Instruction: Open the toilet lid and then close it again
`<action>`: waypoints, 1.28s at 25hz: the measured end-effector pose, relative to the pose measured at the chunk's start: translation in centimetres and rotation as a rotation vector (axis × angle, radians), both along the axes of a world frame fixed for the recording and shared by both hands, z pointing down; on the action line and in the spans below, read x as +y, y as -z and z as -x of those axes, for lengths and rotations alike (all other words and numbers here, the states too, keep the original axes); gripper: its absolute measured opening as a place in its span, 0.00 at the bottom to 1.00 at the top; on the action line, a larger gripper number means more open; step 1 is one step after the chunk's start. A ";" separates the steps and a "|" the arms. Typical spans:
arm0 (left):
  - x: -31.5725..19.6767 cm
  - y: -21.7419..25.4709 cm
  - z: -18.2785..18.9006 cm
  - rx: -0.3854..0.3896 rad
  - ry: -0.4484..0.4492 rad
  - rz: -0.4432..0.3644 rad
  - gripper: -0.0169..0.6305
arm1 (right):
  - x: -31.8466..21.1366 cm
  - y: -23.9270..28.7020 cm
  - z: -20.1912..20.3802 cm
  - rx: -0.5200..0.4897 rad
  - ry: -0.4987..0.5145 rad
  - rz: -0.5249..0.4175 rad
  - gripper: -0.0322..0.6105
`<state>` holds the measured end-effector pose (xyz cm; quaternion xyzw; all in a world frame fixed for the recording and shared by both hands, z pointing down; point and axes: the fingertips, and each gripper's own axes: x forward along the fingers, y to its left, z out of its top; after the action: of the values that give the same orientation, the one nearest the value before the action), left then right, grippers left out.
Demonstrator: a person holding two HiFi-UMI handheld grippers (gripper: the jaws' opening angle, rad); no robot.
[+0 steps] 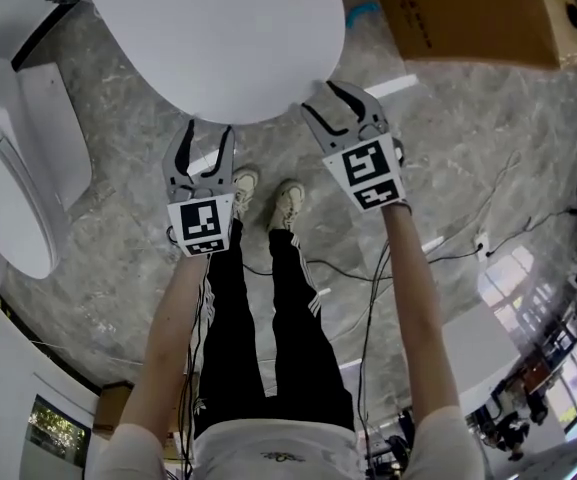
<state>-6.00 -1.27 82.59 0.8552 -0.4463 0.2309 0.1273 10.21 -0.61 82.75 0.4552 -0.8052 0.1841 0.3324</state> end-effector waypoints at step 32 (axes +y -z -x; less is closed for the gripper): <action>-0.5 0.0 -0.1 0.032 -0.043 0.023 0.41 | -0.4 -0.6 -0.4 0.007 -0.051 0.036 0.39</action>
<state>-5.92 -1.80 82.62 0.8667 -0.4229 0.2250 0.1392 10.60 -1.01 83.35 0.4703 -0.7887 0.2053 0.3384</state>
